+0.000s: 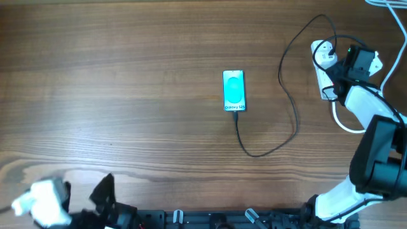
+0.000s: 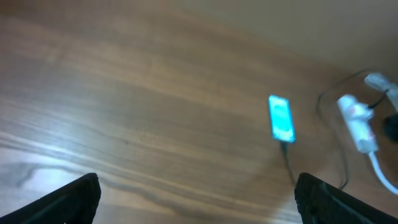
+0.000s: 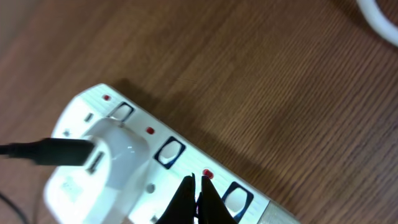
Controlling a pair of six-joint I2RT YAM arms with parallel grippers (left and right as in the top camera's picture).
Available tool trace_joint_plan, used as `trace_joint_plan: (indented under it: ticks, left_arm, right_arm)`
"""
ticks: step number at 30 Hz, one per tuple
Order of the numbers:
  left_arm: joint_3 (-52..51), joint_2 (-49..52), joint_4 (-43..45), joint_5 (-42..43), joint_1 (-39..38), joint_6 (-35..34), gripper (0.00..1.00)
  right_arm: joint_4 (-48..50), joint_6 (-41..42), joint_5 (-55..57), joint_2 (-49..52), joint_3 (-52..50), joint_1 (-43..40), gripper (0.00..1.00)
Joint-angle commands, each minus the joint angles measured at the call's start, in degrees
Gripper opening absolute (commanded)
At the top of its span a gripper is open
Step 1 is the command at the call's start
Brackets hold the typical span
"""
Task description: Plug charger to phone and switch on socket
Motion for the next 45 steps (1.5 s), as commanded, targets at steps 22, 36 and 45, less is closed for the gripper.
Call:
trace_joint_plan:
  ticks: [22,36,45]
  left_arm:
    - [-0.70,-5.77,0.09,-1.14,-0.24,-0.33,1.00]
    - [-0.70,-5.77,0.11,-1.16,-0.24,-0.33,1.00]
    - [-0.70,-5.77,0.11,-1.16,-0.24,-0.33,1.00]
  right_arm:
    - [4.26,-3.52,-2.49,10.01,7.93,0.63,0.04]
    - [3.98,-4.00,-4.00,13.99,7.93,4.94,0.05]
    - [0.96,-8.61,-4.85,13.86,7.93,8.07,0.05]
